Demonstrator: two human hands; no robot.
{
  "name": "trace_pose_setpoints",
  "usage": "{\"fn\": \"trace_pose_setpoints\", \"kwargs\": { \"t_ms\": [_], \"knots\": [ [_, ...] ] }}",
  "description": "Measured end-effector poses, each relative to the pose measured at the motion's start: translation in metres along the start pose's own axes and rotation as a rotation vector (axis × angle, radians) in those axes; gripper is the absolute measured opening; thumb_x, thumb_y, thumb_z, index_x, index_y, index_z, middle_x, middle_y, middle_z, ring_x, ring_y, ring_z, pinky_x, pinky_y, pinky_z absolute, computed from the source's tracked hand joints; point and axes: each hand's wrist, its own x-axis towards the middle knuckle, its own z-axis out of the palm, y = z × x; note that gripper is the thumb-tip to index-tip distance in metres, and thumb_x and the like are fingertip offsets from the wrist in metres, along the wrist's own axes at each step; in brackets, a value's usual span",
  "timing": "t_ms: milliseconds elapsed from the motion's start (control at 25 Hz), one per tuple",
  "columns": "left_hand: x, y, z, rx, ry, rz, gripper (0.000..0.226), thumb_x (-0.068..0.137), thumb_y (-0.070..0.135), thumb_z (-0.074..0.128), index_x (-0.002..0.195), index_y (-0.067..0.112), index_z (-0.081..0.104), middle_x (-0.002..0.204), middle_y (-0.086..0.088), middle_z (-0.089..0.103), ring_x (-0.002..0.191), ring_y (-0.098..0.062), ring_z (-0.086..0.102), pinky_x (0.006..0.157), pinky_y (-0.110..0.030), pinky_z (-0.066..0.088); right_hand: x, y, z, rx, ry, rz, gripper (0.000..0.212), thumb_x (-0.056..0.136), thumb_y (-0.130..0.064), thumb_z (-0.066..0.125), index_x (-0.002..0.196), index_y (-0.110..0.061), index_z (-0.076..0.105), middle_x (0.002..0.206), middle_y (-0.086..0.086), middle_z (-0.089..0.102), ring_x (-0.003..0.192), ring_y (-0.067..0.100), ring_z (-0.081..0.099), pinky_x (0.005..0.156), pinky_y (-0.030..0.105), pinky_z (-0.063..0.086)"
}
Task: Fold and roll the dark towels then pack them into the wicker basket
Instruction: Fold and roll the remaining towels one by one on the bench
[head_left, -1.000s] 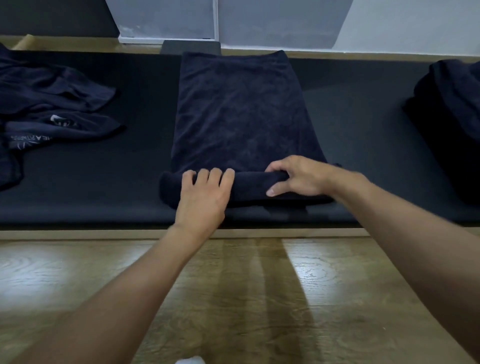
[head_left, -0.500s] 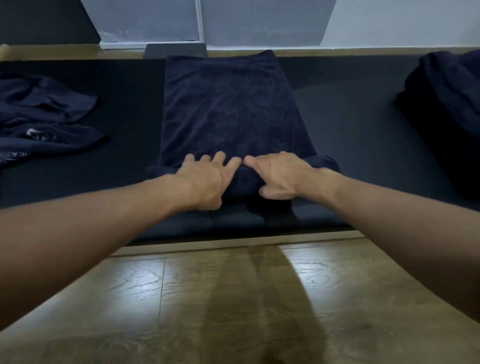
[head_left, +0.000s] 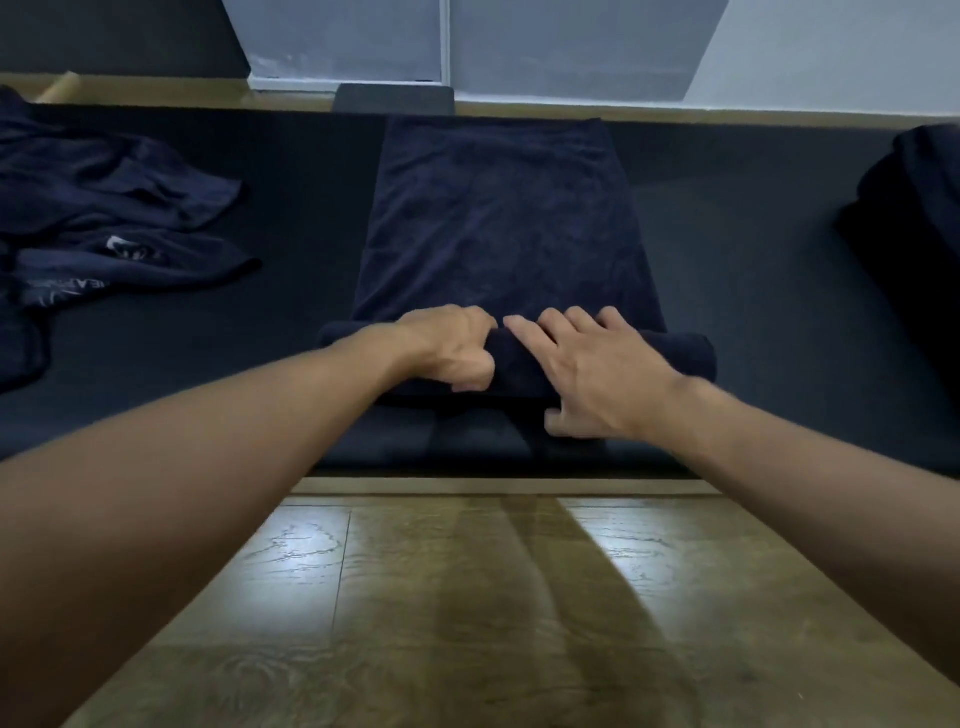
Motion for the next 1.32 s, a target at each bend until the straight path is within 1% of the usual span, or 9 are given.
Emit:
{"fn": "trace_pose_setpoints", "kwargs": {
  "t_ms": [120,320,400,600,720,840,1000,1200,1320],
  "knots": [
    [-0.006,0.006,-0.001,0.057,-0.007,-0.034,0.053,0.064,0.020,0.070,0.114,0.022,0.052,0.100,0.000,0.062,0.095,-0.024,0.059,0.076,-0.037,0.041,0.006,-0.002,0.000,0.051,-0.013,0.039,0.069,0.077,-0.036,0.068,0.133,-0.017,0.033,0.115,0.004,0.054,0.103,0.026,0.056,0.082,0.040,0.037],
    [-0.041,0.001,0.061,0.554,0.595,0.060,0.080,0.069,0.034,0.071,0.139,0.020,0.035,0.114,-0.003,0.056,0.100,-0.025,0.055,0.088,-0.042,0.038,0.035,0.026,-0.025,0.576,-0.480,0.049,0.051,0.072,-0.018,0.064,0.119,-0.026,0.046,0.092,-0.005,0.057,0.089,0.022,0.057,0.071,0.035,0.045],
    [-0.035,-0.003,0.048,0.481,0.474,0.091,0.065,0.072,0.035,0.069,0.128,0.021,0.040,0.111,0.000,0.058,0.099,-0.024,0.056,0.085,-0.040,0.037,0.035,0.022,-0.032,0.645,-0.560,0.084,0.051,0.068,-0.016,0.067,0.115,-0.026,0.049,0.093,-0.005,0.057,0.090,0.022,0.058,0.070,0.034,0.047],
    [0.002,-0.006,-0.006,0.143,0.013,0.106,0.064,0.072,0.032,0.071,0.131,0.025,0.045,0.109,0.004,0.061,0.098,-0.021,0.057,0.085,-0.037,0.041,-0.003,-0.006,-0.005,-0.066,-0.045,0.045,0.101,0.076,-0.039,0.069,0.154,-0.015,0.008,0.130,0.007,0.043,0.114,0.027,0.047,0.093,0.044,0.038],
    [-0.010,-0.003,0.015,0.324,0.201,0.069,0.069,0.072,0.037,0.071,0.133,0.026,0.039,0.114,0.004,0.056,0.103,-0.021,0.054,0.090,-0.042,0.031,0.000,-0.013,-0.004,-0.060,0.013,0.083,0.080,0.078,-0.028,0.067,0.145,-0.015,0.027,0.119,0.007,0.053,0.103,0.027,0.054,0.086,0.042,0.038],
    [-0.034,0.004,0.050,0.566,0.547,0.072,0.066,0.076,0.036,0.065,0.133,0.020,0.037,0.115,-0.003,0.056,0.103,-0.025,0.054,0.095,-0.044,0.033,0.025,0.004,-0.019,0.338,-0.184,0.077,0.049,0.078,-0.017,0.060,0.124,-0.017,0.043,0.102,0.000,0.057,0.094,0.024,0.056,0.077,0.036,0.036],
    [-0.022,0.000,0.015,0.225,0.196,0.102,0.042,0.073,0.035,0.065,0.111,0.023,0.052,0.093,0.002,0.061,0.087,-0.025,0.061,0.074,-0.036,0.040,0.049,0.016,-0.042,0.619,-0.673,0.126,0.059,0.063,-0.004,0.070,0.115,-0.020,0.048,0.106,0.003,0.059,0.092,0.023,0.057,0.076,0.035,0.051],
    [0.002,0.005,-0.017,0.031,-0.149,-0.023,0.037,0.062,0.015,0.070,0.097,0.018,0.057,0.092,-0.006,0.063,0.085,-0.024,0.059,0.073,-0.033,0.047,0.004,-0.012,-0.013,0.094,-0.040,0.070,0.088,0.071,-0.031,0.072,0.145,-0.019,0.025,0.123,0.005,0.047,0.110,0.027,0.050,0.089,0.043,0.038],
    [-0.017,0.011,0.013,0.306,0.174,0.000,0.052,0.073,0.028,0.065,0.120,0.020,0.044,0.108,-0.002,0.059,0.101,-0.026,0.055,0.103,-0.049,0.031,0.002,-0.019,-0.003,0.085,0.074,0.125,0.073,0.071,-0.030,0.073,0.134,-0.017,0.037,0.111,0.005,0.056,0.099,0.027,0.056,0.084,0.043,0.038]
  ]
}}
